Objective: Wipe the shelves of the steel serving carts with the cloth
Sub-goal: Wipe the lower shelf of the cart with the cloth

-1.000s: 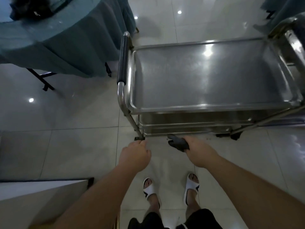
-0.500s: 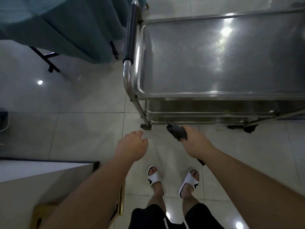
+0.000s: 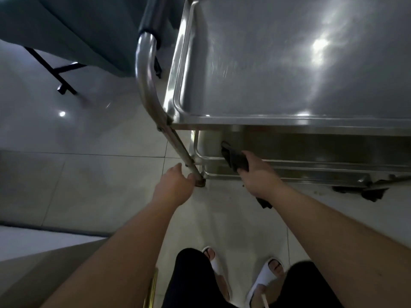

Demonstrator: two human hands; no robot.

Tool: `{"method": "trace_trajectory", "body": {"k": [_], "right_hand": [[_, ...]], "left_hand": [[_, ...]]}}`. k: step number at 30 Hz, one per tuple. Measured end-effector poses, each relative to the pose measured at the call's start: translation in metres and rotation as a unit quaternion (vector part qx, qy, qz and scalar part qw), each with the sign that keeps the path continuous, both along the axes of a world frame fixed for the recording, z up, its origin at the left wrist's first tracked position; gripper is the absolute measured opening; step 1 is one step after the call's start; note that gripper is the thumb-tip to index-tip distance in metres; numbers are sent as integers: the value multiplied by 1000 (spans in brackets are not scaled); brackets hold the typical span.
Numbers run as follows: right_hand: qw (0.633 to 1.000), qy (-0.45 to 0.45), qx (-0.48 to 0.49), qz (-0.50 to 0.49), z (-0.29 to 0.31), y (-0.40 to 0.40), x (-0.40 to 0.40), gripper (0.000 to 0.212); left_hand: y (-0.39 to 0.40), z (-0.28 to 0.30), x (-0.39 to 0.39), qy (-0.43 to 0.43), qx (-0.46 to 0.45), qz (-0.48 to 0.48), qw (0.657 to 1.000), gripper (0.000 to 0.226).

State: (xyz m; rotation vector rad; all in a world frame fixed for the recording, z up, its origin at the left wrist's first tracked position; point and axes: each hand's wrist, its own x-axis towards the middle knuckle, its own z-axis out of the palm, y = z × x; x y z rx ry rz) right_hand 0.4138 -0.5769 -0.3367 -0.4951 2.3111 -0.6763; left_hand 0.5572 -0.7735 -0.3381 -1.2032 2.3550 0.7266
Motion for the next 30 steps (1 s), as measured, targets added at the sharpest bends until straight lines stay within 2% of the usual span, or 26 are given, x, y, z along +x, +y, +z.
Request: {"method": "trace_trajectory", "body": {"k": [2, 5, 10, 14, 16, 19, 22, 25, 27, 30], "right_hand": [[999, 26, -18, 10, -24, -17, -10, 49], [996, 59, -67, 25, -52, -43, -26, 50], [986, 113, -116, 40, -85, -85, -52, 48], [976, 171, -120, 53, -109, -116, -63, 46], [974, 180, -129, 55, -119, -132, -67, 42], [977, 148, -135, 69, -135, -155, -69, 43], [982, 78, -100, 137, -157, -173, -64, 50], [955, 146, -55, 251, -176, -178, -48, 55], [933, 199, -76, 289, -182, -165, -40, 55], [920, 215, -77, 319, -180, -127, -43, 60]], "left_hand": [[-12, -33, -3, 31, -4, 40, 999, 78], [-33, -72, -10, 138, -5, 79, 987, 81], [-64, -110, -29, 284, 9, 71, 956, 43], [-67, -127, -39, 428, 64, 93, 897, 45], [-65, -131, -46, 483, 67, 114, 866, 36], [-60, -135, -53, 518, 57, 122, 845, 9], [-56, -141, -58, 541, 65, 143, 826, 16], [-52, -144, -64, 558, 50, 188, 807, 22], [-49, -145, -68, 558, 43, 217, 800, 31], [-48, -147, -71, 560, 57, 230, 794, 33]]}}
